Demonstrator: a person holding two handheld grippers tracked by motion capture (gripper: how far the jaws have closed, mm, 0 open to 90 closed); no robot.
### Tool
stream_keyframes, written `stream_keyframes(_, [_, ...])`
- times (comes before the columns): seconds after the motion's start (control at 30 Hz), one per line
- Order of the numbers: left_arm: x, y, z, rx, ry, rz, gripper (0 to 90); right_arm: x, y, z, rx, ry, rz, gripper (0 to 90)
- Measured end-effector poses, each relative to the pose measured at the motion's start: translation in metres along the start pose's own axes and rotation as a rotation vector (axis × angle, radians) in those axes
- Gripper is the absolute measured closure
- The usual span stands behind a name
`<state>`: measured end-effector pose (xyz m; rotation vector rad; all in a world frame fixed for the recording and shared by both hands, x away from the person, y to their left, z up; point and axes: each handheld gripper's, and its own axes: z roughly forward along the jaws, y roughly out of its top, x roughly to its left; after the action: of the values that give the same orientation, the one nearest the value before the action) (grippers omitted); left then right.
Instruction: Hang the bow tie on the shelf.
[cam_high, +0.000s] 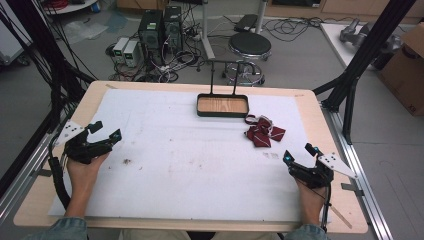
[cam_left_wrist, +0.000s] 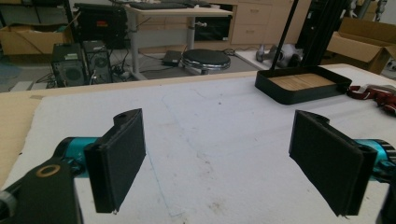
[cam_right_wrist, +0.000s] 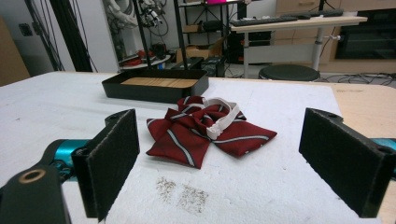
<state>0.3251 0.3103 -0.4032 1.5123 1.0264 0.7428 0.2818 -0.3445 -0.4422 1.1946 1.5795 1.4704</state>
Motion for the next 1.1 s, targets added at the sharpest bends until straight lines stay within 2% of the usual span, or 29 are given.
stream_keyframes(0.53, [0.002, 0.0, -0.001, -0.016, 0.008, -0.015, 19.5, 0.001, 0.001, -0.001, -0.004, -0.015, -0.001, 11.3])
stream_keyframes(0.77, [0.003, 0.002, -0.003, -0.046, 0.015, -0.023, 19.4, 0.002, 0.006, -0.001, -0.038, -0.054, 0.027, 11.3])
stream_keyframes(0.87, [0.003, 0.002, -0.003, -0.052, 0.018, -0.025, 19.5, 0.004, 0.014, 0.003, -0.048, -0.055, 0.036, 11.3])
stream_keyframes(0.97, [0.004, 0.003, -0.002, -0.055, 0.02, -0.025, 19.5, 0.009, 0.025, 0.013, -0.043, -0.048, 0.022, 11.3])
stream_keyframes(1.0, [0.004, 0.003, -0.002, -0.055, 0.02, -0.029, 19.5, 0.013, 0.033, 0.023, -0.028, -0.041, 0.009, 11.3])
stream_keyframes(1.1, [0.005, 0.002, -0.002, -0.057, 0.023, -0.03, 19.5, 0.017, 0.04, 0.033, -0.022, -0.034, -0.004, 11.4])
